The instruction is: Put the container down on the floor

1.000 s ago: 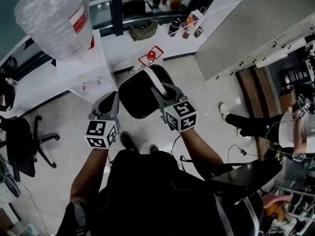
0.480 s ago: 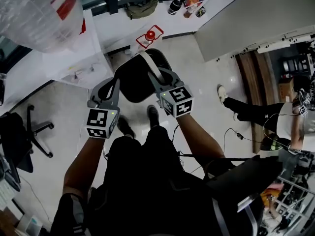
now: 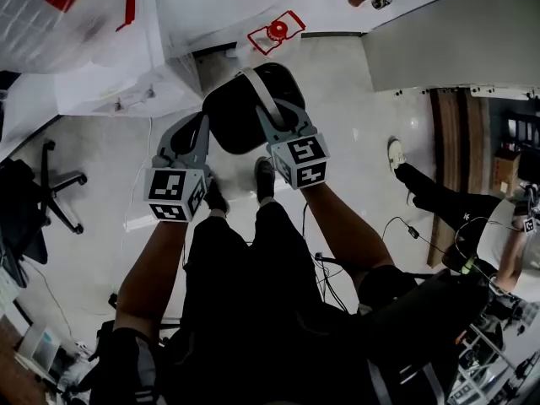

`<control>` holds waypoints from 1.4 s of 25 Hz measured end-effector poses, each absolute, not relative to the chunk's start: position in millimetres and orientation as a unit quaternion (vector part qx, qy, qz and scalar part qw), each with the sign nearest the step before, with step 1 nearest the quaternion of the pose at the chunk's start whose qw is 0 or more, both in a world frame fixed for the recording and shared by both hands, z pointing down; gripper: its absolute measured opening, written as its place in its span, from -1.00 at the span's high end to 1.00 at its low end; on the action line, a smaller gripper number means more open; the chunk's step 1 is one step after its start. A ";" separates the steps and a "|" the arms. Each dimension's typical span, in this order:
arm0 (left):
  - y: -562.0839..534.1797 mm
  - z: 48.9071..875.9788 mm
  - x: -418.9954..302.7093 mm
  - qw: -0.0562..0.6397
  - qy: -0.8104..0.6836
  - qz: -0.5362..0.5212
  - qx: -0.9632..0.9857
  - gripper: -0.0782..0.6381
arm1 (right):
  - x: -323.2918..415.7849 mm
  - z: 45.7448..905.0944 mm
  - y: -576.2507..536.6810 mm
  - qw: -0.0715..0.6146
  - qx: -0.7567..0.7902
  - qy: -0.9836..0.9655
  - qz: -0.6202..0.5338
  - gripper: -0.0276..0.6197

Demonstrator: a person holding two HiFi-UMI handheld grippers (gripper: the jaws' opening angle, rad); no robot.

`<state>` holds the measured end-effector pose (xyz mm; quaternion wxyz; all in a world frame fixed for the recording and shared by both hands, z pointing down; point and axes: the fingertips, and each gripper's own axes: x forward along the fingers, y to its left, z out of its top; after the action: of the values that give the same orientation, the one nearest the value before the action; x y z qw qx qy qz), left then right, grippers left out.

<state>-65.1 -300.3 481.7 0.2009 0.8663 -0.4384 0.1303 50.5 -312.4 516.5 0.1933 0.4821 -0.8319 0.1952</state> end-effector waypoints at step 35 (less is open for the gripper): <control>-340.0 806.9 -74.9 0.301 -0.452 0.206 0.814 0.75 | 40.9 847.4 -356.9 0.251 0.467 -0.798 0.287 0.70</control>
<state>-74.9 -340.0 806.9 0.3012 0.8141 -0.4519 0.2059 40.9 -356.9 847.4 0.2512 0.4673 -0.7978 0.2866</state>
